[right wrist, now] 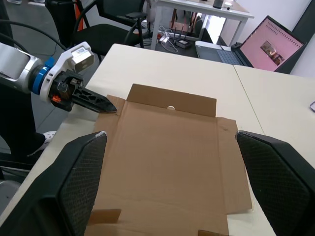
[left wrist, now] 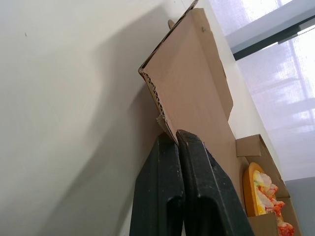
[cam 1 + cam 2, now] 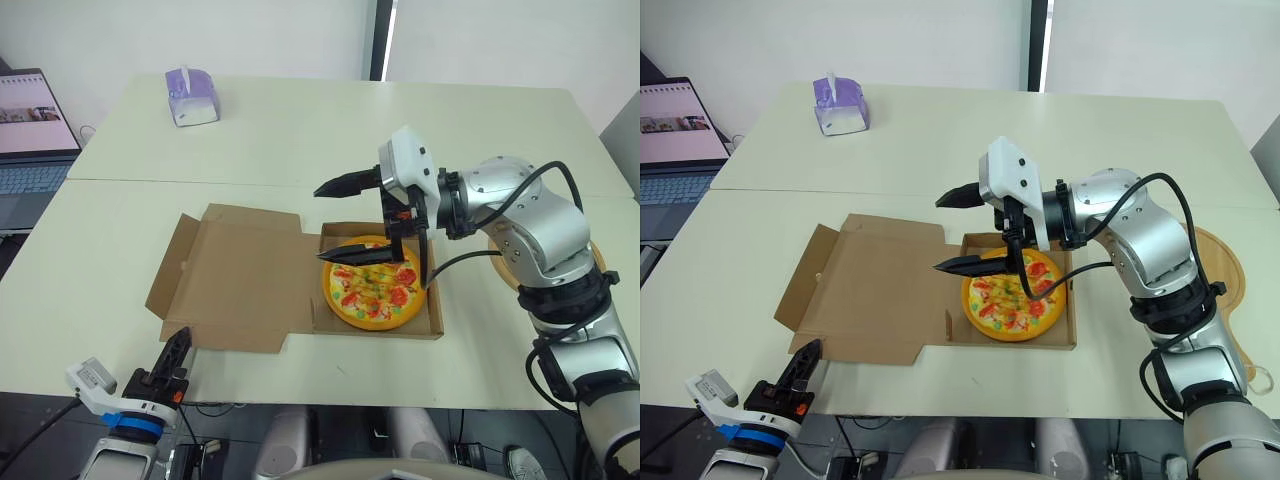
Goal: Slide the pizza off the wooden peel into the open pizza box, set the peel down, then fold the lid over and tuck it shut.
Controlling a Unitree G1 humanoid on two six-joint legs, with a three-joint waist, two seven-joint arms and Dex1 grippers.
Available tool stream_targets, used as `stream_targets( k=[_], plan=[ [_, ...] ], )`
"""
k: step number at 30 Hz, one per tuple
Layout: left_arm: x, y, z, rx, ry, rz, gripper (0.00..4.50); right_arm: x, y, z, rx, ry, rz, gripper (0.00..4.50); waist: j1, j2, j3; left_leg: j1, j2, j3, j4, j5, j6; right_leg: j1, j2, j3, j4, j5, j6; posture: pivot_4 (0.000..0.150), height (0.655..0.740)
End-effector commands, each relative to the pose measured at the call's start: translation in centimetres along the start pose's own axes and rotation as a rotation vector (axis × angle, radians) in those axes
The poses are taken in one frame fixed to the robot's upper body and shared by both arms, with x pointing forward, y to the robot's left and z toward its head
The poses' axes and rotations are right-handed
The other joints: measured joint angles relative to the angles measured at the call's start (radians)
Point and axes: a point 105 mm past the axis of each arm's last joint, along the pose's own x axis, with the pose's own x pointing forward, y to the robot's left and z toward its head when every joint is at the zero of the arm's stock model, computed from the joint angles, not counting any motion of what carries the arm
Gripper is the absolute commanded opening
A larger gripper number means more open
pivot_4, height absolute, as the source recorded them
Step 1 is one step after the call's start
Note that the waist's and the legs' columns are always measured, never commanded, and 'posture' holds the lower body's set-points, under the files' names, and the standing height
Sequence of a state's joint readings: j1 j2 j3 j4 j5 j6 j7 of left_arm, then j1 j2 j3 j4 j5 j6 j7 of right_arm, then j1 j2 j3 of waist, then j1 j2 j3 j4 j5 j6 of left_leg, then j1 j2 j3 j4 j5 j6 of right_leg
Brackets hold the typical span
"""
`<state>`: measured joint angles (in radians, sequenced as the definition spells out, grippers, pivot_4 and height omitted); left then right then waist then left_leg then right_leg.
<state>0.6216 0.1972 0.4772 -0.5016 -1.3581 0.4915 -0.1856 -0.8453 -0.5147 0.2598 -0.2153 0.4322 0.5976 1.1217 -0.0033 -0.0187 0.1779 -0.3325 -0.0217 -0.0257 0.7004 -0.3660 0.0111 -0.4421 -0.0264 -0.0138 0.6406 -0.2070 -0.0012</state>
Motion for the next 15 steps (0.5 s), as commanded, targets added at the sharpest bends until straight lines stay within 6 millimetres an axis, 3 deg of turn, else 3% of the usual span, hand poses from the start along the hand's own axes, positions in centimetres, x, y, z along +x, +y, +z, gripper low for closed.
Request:
stream_targets(
  k=[1,2,5,10,15],
  plan=[
    [0.0,-0.5,1.1,0.042,-0.018,-0.016,0.03,-1.3,-1.2,0.1,-0.047,0.021,-0.051,4.5,0.001,0.0,0.0,0.0,0.0,0.0,0.0,0.0,0.0,0.0,0.0,0.0,0.0,0.0,0.0,0.15,0.74],
    [0.1,-0.7,1.3,0.04,-0.021,-0.024,0.03,-1.9,-1.6,-0.3,-0.05,0.036,-0.063,4.5,0.001,0.0,0.0,0.0,0.0,0.0,0.0,0.0,0.0,0.0,0.0,0.0,0.0,0.0,0.0,0.15,0.74],
    [0.8,-1.2,2.0,0.064,-0.012,-0.06,0.0,-5.9,-4.6,-3.6,-0.096,0.19,-0.148,3.89,0.004,-0.002,0.001,0.0,0.0,0.0,0.0,0.0,0.0,0.0,0.0,0.0,0.0,0.0,0.0,0.15,0.74],
    [1.4,-1.2,2.8,0.094,-0.001,-0.08,0.0,-9.5,-7.7,-7.9,-0.143,0.37,-0.236,2.2,-0.003,-0.002,0.001,0.001,0.0,0.002,-0.001,0.0,0.0,0.0,0.0,0.001,0.0,-0.001,-0.002,0.15,0.74],
    [2.3,-1.4,3.6,0.158,0.021,-0.098,0.0,-11.5,-8.6,-12.2,-0.133,0.515,-0.277,0.46,-0.005,-0.002,0.002,0.003,0.001,0.004,-0.003,0.003,-0.005,0.0,0.0,0.0,0.002,-0.002,-0.004,0.15,0.74]
  ],
)
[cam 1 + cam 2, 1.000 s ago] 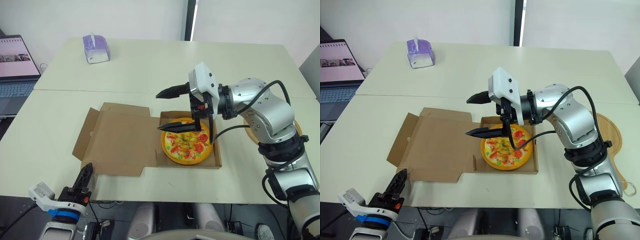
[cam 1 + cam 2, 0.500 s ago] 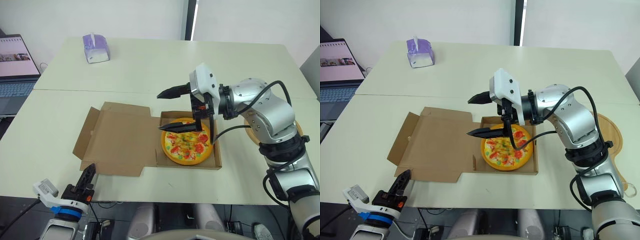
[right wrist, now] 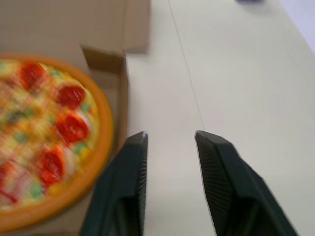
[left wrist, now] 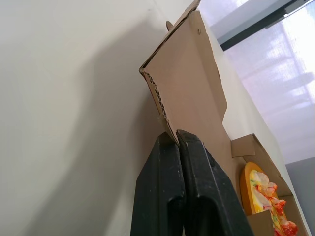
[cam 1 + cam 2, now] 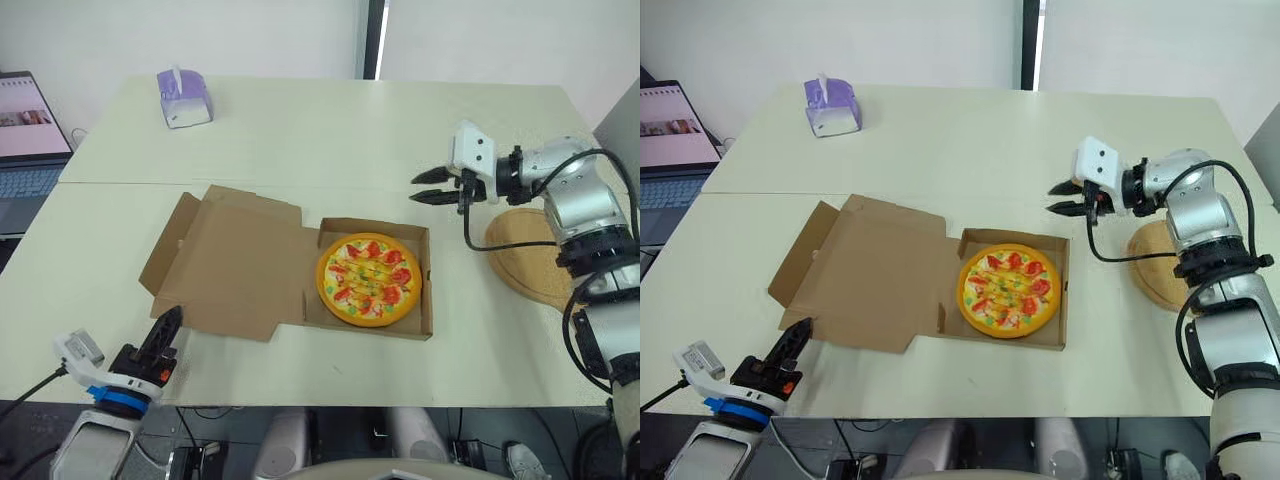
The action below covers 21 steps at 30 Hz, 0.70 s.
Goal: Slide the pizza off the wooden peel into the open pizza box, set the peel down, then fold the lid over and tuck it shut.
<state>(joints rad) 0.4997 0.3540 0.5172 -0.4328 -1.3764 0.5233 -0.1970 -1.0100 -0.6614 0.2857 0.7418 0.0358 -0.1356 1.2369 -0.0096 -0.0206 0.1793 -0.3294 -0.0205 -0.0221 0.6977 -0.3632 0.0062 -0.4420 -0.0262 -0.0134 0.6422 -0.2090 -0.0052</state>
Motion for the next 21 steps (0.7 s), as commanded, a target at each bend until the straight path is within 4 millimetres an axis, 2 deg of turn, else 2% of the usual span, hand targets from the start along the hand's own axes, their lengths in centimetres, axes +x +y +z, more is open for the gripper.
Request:
stream_targets(
  k=[1,8,17,21],
  plan=[
    [0.2,-0.4,1.2,0.059,-0.004,-0.028,0.0,-0.2,-0.6,-1.5,-0.058,0.065,-0.021,0.1,0.001,0.0,0.0,0.0,0.0,0.0,0.0,0.0,0.0,0.0,0.0,0.0,0.0,0.0,0.0,0.15,0.74],
    [2.3,-2.2,2.9,0.148,0.029,-0.116,0.0,0.1,0.9,-4.5,-0.038,0.146,0.031,0.04,0.006,0.0,0.0,-0.001,0.0,-0.001,0.0,0.001,-0.001,0.0,-0.001,0.0,0.0,0.0,0.0,0.15,0.74],
    [7.2,-5.1,4.4,0.279,0.104,-0.259,0.0,-1.2,3.7,-5.5,-0.001,0.107,0.139,0.04,0.01,0.0,0.0,-0.001,-0.001,-0.002,0.0,0.001,-0.002,0.0,-0.001,-0.001,0.001,0.001,0.0,0.15,0.74],
    [10.2,-7.4,4.8,0.354,0.145,-0.345,0.0,-2.6,5.3,-5.3,0.033,0.082,0.155,0.04,0.02,0.001,0.001,-0.002,-0.001,-0.004,0.0,0.001,-0.002,0.0,-0.002,-0.003,0.001,0.001,0.0,0.15,0.74]
  ],
)
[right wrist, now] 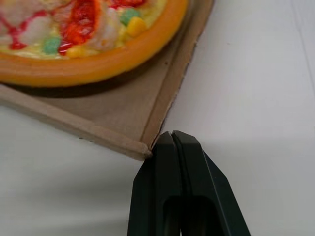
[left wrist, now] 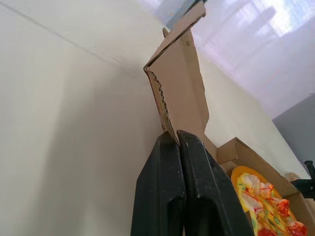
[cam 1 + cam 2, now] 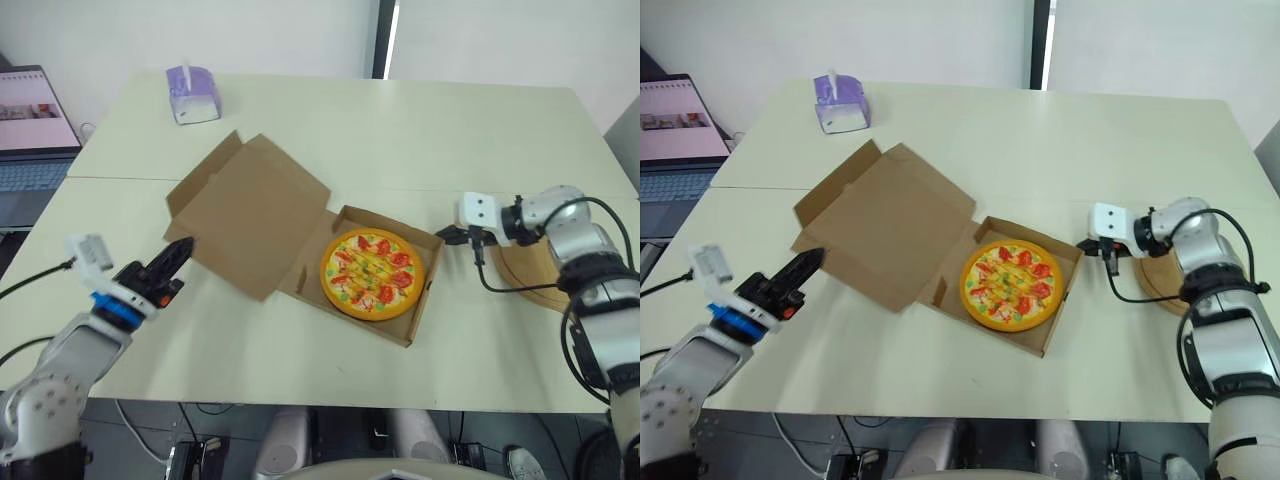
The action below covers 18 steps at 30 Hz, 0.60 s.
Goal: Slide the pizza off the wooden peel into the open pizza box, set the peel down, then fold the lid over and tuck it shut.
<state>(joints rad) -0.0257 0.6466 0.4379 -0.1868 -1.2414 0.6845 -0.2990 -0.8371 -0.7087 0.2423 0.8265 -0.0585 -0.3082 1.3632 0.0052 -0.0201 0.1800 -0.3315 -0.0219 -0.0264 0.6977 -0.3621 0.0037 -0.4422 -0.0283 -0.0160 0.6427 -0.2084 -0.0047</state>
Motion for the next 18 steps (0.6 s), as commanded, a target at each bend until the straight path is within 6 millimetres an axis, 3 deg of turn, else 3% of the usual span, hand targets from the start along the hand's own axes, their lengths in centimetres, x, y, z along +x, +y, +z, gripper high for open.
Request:
stream_targets(
  k=[1,10,18],
  plan=[
    [2.8,-1.8,1.1,0.085,0.034,-0.101,0.0,-1.6,0.6,1.2,-0.01,-0.04,-0.012,0.04,0.005,0.0,0.0,0.0,0.0,-0.001,0.0,0.0,0.0,0.0,0.0,-0.001,0.0,0.0,0.0,0.15,0.74],
    [12.5,-7.6,3.8,0.262,0.067,-0.373,0.0,-2.5,6.4,2.9,0.121,-0.092,0.018,0.04,0.017,-0.001,0.0,0.0,-0.002,-0.001,0.0,0.001,-0.003,0.0,-0.001,-0.002,0.0,0.001,0.001,0.15,0.74],
    [17.0,-11.1,4.6,0.394,0.083,-0.528,0.0,-0.9,10.3,6.8,0.231,-0.2,0.03,0.04,0.005,-0.003,0.002,-0.001,-0.002,-0.001,0.0,0.002,-0.004,-0.001,-0.001,-0.002,0.0,0.001,0.002,0.15,0.74]
  ],
)
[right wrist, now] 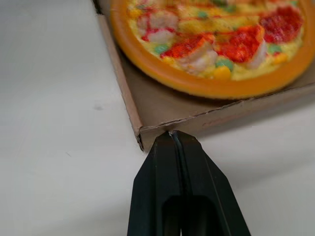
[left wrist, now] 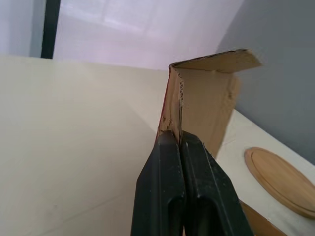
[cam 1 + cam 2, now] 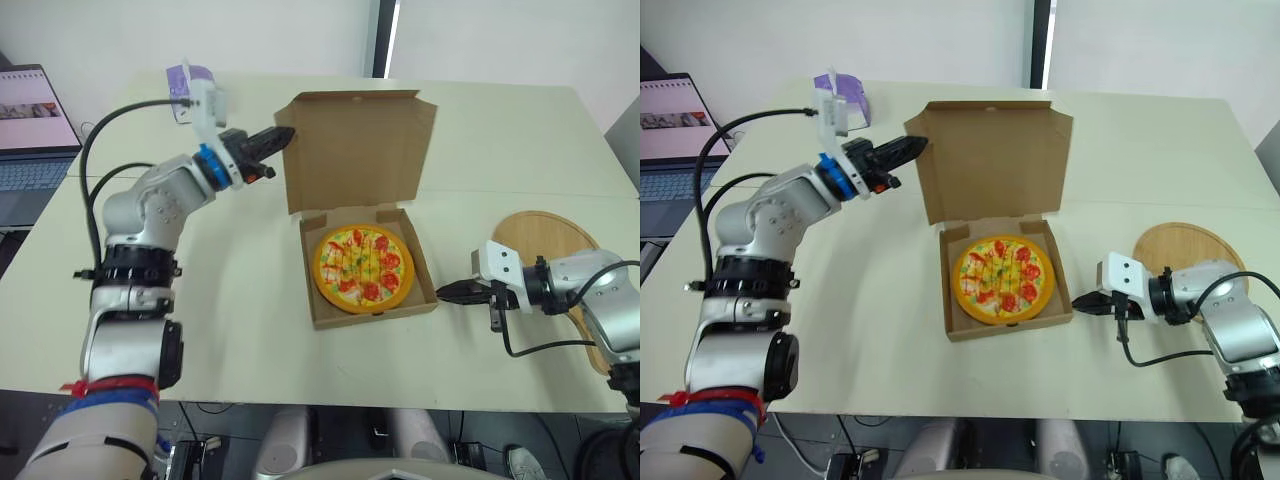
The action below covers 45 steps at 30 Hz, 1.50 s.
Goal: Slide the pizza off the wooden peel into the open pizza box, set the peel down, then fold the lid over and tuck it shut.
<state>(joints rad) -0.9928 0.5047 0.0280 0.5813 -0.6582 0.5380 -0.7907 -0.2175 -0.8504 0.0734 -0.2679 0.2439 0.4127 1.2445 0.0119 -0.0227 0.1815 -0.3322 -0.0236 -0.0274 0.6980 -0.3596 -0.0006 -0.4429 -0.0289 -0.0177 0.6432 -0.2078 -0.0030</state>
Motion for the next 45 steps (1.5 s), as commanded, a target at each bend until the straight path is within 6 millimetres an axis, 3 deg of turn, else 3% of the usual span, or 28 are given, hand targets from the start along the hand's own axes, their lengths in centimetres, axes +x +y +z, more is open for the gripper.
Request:
stream_targets(
  k=[1,4,7,9,11,18,23,28,36,39,45],
  plan=[
    [1.3,-0.4,0.9,0.083,-0.008,-0.052,0.0,0.4,0.9,2.0,0.0,-0.066,-0.022,0.04,-0.003,0.0,0.0,0.0,0.0,0.0,0.0,0.0,0.0,0.0,0.0,0.0,0.0,0.0,0.0,0.15,0.74],
    [1.9,-0.3,0.6,0.118,0.0,-0.062,0.0,0.4,0.7,1.8,0.013,-0.06,-0.061,0.04,-0.005,0.0,0.0,0.0,0.0,0.0,0.0,0.0,0.0,0.0,0.0,0.0,0.0,0.0,0.0,0.15,0.74],
    [2.3,-0.1,0.8,0.142,-0.026,-0.054,0.0,-0.6,-1.2,1.1,-0.023,-0.01,-0.163,0.04,-0.005,-0.001,0.0,0.0,0.0,0.0,0.0,0.0,-0.001,0.0,0.0,0.0,0.0,0.0,0.001,0.15,0.74],
    [2.4,0.0,1.1,0.13,-0.056,-0.051,0.0,-1.6,-3.6,1.6,-0.042,-0.031,-0.292,0.04,-0.005,-0.002,0.001,0.0,0.0,0.0,0.0,0.0,-0.001,0.0,0.0,0.0,0.0,0.0,0.001,0.15,0.74],
    [2.4,-0.1,1.1,0.142,-0.068,-0.062,0.0,-3.3,-6.6,3.9,-0.041,-0.146,-0.468,0.4,-0.009,-0.002,0.001,0.0,0.0,0.001,0.001,0.0,-0.001,0.0,0.0,0.001,0.0,0.0,0.001,0.15,0.74],
    [2.2,-0.1,1.1,0.145,-0.075,-0.071,0.0,-7.2,-12.2,7.5,0.035,-0.398,-0.857,2.67,-0.011,-0.002,0.001,-0.004,-0.001,0.0,0.0,0.001,-0.001,-0.004,0.0,0.001,0.001,0.001,0.001,0.15,0.74],
    [2.3,-0.2,1.1,0.149,-0.075,-0.076,0.0,-7.3,-14.1,8.5,0.148,-0.495,-0.879,4.46,-0.012,-0.002,0.001,-0.015,-0.001,0.001,0.004,0.001,0.0,-0.015,-0.001,0.001,0.004,0.002,0.001,0.15,0.74],
    [2.6,-0.4,1.0,0.15,-0.076,-0.08,0.0,-5.9,-15.1,8.9,0.238,-0.544,-0.765,4.46,-0.013,-0.002,0.001,-0.015,-0.001,0.002,0.003,0.001,0.0,-0.015,-0.001,0.001,0.003,0.002,0.001,0.15,0.74],
    [2.6,-0.5,0.9,0.155,-0.071,-0.087,0.0,-5.3,-16.2,9.9,0.202,-0.551,-0.702,4.46,-0.014,-0.002,0.001,-0.015,-0.001,0.002,0.003,0.001,0.001,-0.015,-0.001,0.001,0.004,0.002,0.001,0.15,0.74],
    [2.5,-0.5,0.8,0.156,-0.07,-0.085,0.0,-4.9,-16.2,9.9,0.191,-0.544,-0.674,3.87,-0.014,-0.002,0.001,-0.015,-0.001,0.002,0.003,0.001,0.001,-0.015,-0.001,0.002,0.004,0.002,0.001,0.15,0.74],
    [2.4,-0.3,0.9,0.16,-0.073,-0.072,0.0,-4.7,-16.1,10.1,0.165,-0.544,-0.693,1.69,-0.014,-0.002,0.001,-0.015,-0.001,0.002,0.003,0.001,0.001,-0.015,-0.001,0.002,0.004,0.002,0.002,0.15,0.74]
  ],
)
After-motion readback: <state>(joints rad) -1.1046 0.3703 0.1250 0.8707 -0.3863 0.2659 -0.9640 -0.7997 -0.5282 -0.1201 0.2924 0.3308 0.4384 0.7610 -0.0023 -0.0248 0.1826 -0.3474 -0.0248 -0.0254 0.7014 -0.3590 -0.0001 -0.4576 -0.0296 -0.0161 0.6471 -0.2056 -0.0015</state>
